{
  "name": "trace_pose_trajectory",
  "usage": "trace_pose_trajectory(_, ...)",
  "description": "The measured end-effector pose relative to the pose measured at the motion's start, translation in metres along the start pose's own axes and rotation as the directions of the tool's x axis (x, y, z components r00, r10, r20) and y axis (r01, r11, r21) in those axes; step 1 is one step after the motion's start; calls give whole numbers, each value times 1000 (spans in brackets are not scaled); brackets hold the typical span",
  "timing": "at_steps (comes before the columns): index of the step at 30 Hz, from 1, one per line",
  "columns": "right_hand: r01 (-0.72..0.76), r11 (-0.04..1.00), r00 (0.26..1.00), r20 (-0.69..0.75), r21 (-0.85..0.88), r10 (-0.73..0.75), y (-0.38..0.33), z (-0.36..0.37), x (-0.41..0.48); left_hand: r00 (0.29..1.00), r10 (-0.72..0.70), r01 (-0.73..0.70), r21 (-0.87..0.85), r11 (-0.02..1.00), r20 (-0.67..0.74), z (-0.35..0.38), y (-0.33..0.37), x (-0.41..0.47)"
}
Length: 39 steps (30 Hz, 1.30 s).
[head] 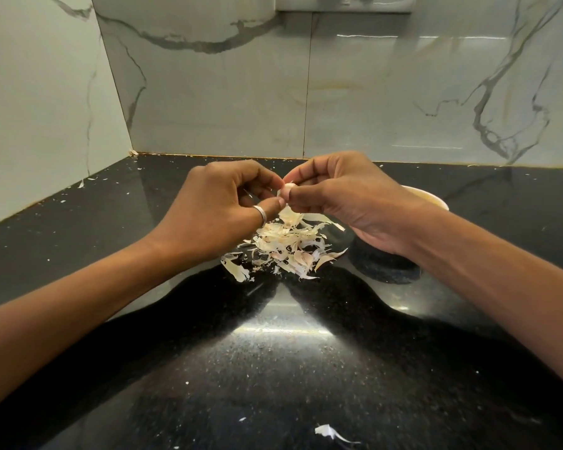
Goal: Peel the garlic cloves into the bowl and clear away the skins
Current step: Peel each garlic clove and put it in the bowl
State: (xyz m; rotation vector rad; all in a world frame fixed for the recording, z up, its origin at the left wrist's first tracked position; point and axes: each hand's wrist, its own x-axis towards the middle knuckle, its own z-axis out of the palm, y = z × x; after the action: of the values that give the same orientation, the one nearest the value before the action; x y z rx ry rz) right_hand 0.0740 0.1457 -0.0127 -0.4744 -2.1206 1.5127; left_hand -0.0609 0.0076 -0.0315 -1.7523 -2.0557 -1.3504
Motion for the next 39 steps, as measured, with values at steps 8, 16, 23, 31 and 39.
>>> trace_pose_trajectory(8,78,992,997,-30,96,-76,-2,4,-4,990,-134,139,-198,970,35,0,0,2)
trace_pose_trajectory(16,170,984,985,-2,47,-170,1,1,-3,984,-169,175,-243,954,47,-1,1,3)
trace_pose_trajectory(23,184,982,982,47,-46,-182,1,0,-2,987,-152,157,-218,963,43,-2,-1,3)
trace_pose_trajectory(31,227,949,973,11,-217,-230,8,2,3,996,-76,69,-116,991,-56,-1,-3,3)
trace_pose_trajectory(39,341,815,923,4,-469,-385,13,3,4,995,21,-14,68,998,-101,0,-2,1)
